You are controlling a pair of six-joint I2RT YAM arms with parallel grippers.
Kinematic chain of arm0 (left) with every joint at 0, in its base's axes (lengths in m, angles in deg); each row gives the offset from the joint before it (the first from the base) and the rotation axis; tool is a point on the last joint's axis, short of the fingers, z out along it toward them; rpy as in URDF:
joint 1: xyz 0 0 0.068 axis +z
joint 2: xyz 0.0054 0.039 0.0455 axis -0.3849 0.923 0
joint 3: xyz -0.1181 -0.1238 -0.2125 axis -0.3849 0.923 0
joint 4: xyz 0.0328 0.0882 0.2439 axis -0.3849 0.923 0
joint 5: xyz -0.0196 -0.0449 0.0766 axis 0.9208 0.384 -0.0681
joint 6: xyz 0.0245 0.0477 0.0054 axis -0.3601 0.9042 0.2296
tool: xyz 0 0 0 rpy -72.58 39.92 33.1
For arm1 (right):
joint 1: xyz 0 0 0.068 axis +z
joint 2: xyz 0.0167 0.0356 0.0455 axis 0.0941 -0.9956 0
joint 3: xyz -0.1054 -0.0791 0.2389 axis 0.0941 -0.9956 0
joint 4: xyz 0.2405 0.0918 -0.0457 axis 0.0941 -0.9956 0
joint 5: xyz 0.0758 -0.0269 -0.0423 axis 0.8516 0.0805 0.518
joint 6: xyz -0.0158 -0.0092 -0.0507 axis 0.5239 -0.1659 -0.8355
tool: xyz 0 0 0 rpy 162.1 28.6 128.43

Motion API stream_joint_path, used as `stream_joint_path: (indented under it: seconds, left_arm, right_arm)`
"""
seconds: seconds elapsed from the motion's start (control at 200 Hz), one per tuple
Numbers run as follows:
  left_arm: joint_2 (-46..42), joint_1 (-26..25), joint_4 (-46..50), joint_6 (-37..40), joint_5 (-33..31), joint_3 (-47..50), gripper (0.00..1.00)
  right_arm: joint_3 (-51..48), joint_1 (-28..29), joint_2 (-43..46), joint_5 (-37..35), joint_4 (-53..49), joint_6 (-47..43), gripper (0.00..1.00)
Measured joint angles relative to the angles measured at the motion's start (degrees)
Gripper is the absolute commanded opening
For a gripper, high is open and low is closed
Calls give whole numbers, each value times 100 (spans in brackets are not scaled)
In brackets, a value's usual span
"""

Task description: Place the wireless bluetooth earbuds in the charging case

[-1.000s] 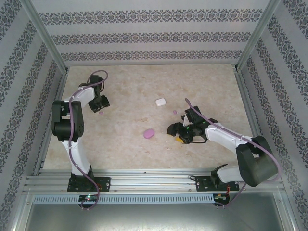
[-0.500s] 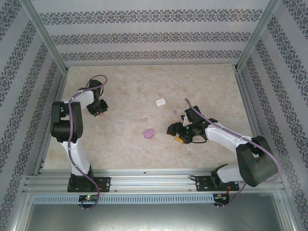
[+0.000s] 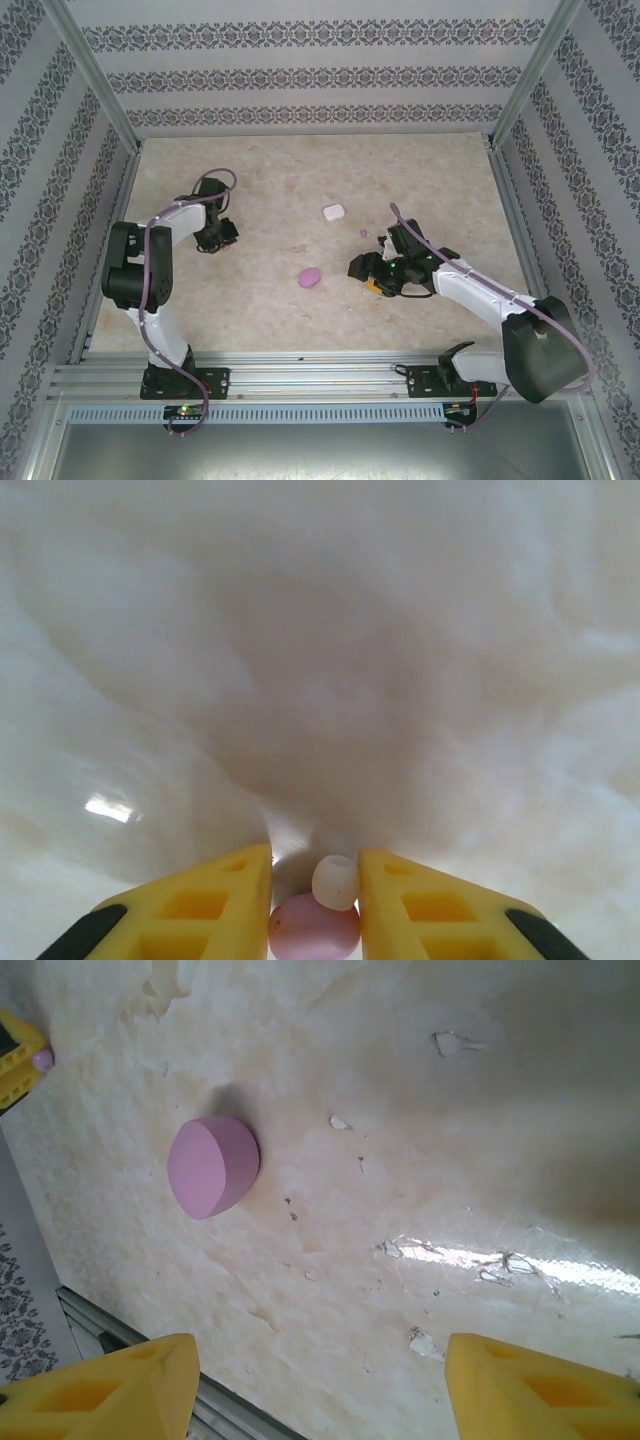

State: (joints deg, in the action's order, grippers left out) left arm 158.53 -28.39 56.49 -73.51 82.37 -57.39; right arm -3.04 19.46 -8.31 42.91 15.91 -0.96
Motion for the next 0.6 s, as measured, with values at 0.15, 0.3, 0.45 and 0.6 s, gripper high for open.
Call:
stream_joint_path:
  seconds: [0.15,0.3,0.45,0.6]
  left_arm:
    - [-2,-640,-28,-337,48,7,28]
    - [173,-1392,-24,-647,72,-238,35]
    - [546,-2144,-31,-756,208,-780,49]
    - [654,-2487,0,-588,332,-1132,57]
  right_arm:
    - [-103,-2,138,0,-26,-22,66]
    - [-157,-37,280,0,-131,-55,66]
    - [-269,-111,516,-2,-201,-85,66]
    - [-411,-140,675,0,-275,-111,67]
